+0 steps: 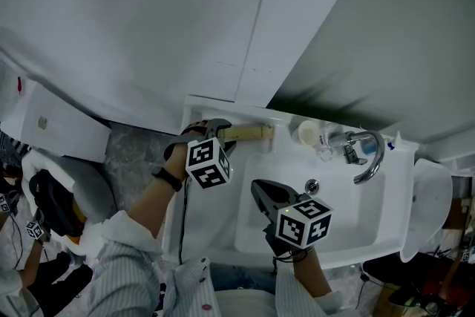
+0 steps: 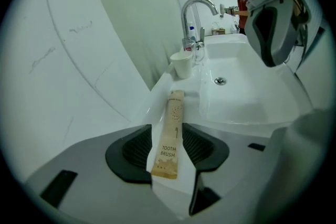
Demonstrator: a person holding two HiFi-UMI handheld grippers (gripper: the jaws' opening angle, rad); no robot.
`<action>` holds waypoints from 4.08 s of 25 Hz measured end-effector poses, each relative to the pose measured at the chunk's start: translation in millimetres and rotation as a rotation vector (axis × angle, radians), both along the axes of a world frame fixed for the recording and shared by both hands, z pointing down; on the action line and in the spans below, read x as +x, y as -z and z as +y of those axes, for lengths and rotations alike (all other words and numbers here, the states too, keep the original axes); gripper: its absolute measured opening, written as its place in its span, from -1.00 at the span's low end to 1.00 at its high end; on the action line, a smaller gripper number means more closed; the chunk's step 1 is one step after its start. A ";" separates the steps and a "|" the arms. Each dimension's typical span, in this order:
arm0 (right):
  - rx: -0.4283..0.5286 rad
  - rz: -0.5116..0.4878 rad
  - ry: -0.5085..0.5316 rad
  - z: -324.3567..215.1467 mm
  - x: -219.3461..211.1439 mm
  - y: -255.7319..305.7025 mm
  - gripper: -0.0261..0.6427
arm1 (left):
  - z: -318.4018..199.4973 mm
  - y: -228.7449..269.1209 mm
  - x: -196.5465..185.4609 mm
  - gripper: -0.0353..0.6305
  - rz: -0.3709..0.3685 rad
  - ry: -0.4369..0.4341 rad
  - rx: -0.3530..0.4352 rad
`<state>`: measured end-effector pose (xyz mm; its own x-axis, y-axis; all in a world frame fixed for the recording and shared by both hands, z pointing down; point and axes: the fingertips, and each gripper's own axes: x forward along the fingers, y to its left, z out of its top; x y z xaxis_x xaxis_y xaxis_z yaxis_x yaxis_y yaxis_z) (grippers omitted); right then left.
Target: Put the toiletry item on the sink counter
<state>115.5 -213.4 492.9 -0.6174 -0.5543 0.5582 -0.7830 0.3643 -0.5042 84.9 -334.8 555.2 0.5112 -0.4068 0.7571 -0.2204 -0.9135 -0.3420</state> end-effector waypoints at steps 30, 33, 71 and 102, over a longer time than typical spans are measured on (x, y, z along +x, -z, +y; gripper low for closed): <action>0.340 0.034 0.018 9.6 -13.7 112.5 -0.89 | 88.6 230.9 -9.8 -0.54 0.803 0.281 -0.016; 0.393 0.037 0.012 13.7 -15.8 130.7 -0.89 | 104.0 250.2 -13.3 -0.59 0.888 0.295 -0.020; 0.584 0.016 0.037 50.4 -21.4 191.3 -0.89 | 184.2 263.0 -23.2 -0.84 1.001 0.379 -0.070; 0.516 0.011 0.046 45.1 -20.3 171.6 -0.89 | 177.4 249.6 -23.7 -0.84 0.967 0.403 -0.087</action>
